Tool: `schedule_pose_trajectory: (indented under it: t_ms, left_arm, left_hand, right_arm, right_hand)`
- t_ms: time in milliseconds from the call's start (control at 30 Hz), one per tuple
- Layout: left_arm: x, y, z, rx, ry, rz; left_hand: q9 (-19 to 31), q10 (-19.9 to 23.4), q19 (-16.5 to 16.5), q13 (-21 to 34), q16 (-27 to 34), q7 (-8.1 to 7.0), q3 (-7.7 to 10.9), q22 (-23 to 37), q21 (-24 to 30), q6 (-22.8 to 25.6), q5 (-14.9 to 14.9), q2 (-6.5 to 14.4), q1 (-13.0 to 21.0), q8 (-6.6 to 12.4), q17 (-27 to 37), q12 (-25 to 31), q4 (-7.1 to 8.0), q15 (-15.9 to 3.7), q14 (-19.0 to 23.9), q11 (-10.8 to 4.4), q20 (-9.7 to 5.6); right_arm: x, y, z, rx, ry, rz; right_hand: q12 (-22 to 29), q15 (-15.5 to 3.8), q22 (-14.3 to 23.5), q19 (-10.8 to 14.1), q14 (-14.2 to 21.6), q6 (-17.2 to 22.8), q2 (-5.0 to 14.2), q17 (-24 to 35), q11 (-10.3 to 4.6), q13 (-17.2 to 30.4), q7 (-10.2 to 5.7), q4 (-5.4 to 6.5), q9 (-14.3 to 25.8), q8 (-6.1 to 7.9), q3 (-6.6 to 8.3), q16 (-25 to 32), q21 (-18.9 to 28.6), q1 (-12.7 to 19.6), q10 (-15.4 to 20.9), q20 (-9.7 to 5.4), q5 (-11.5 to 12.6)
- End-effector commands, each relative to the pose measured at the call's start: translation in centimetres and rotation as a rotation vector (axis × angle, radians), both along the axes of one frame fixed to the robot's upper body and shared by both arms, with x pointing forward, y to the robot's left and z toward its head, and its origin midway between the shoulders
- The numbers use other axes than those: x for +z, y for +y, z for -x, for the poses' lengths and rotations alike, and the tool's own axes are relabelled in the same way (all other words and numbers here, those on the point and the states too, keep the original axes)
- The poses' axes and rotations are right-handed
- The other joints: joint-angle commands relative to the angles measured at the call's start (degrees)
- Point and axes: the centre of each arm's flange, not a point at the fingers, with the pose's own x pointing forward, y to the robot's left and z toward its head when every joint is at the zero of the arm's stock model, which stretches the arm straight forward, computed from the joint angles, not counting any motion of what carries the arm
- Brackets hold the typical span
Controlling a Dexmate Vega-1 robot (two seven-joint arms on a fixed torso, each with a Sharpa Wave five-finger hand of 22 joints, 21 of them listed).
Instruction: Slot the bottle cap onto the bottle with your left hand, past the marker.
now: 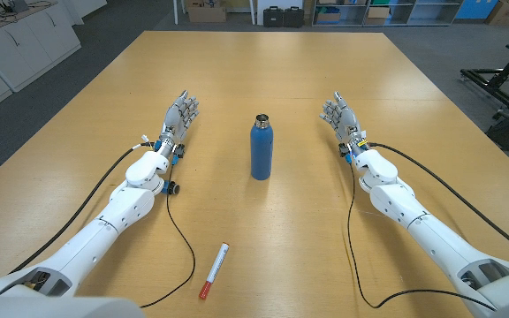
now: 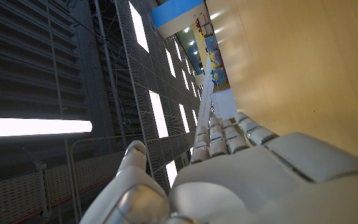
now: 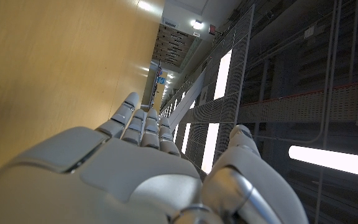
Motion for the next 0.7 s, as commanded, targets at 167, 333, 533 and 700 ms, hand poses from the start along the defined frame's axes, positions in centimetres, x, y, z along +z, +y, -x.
schedule_pose_trajectory:
  t_ms: [167, 333, 533, 700]
  left_arm:
    - [-1.7, 0.5, 3.6, -0.002, -0.006, -0.004]
    - [-2.1, 0.7, 4.7, -0.014, -0.009, 0.003]
    - [-1.9, 0.9, 6.0, -0.03, -0.044, 0.011]
    - [-1.9, 1.5, 6.9, -0.041, -0.047, 0.011]
  left_hand:
    - [0.2, 2.0, 1.3, 0.2, 0.9, -0.07, 0.21, 0.1, 0.7, 1.9, 0.2, -0.2, 0.2, 0.63, 0.2, 0.9, 0.05, -0.14, 1.8, 0.01, -2.48]
    - [0.2, 2.9, 2.0, 0.2, 1.0, -0.23, 0.16, 0.1, 0.9, 2.5, 0.2, -0.2, 0.2, 0.76, 0.2, 1.1, 0.06, -0.29, 2.6, 0.11, -2.24]
    - [0.2, 3.3, 2.4, 0.2, 1.2, -0.27, 0.12, 0.1, 0.9, 3.0, 0.2, -0.1, 0.2, 0.92, 0.2, 1.2, 0.05, -0.45, 3.3, -0.02, -2.26]
    - [0.2, 3.6, 2.7, 0.2, 1.2, -0.29, 0.12, 0.1, 1.0, 3.4, 0.2, -0.1, 0.3, 0.99, 0.2, 1.3, 0.04, -0.49, 3.6, -0.05, -2.23]
  right_arm:
    - [0.2, -0.7, 1.2, 0.009, -0.023, 0.041]
    - [0.1, -1.4, 1.6, 0.022, -0.02, 0.048]
    - [0.2, -1.6, 1.8, 0.023, -0.015, 0.066]
    - [0.3, -0.5, 1.7, 0.037, -0.008, 0.06]
  right_hand:
    - [-0.5, -0.39, 0.1, -0.7, -1.2, -0.6, 0.24, 0.1, -0.5, 0.2, -0.09, -0.12, 0.3, -0.4, 0.34, -0.3, -0.9, 0.6, -0.9, -0.83, 0.2]
    - [-0.5, -0.38, 0.1, -0.9, -1.4, -0.5, 0.2, 0.1, -0.41, 0.2, 0.14, -0.12, 0.3, -0.39, 0.26, -0.4, -1.1, 0.5, -0.8, -0.87, 0.2]
    - [-0.5, -0.32, 0.1, -0.9, -1.4, -0.3, 0.18, 0.0, -0.33, 0.2, 0.35, -0.12, 0.2, -0.37, 0.22, -0.3, -1.1, 0.5, -0.8, -0.85, 0.2]
    - [-0.5, -0.36, 0.1, -0.6, -1.1, -0.2, 0.15, 0.0, -0.28, 0.2, 0.44, -0.11, 0.2, -0.37, 0.16, -0.2, -1.1, 0.4, -0.7, -0.7, 0.2]
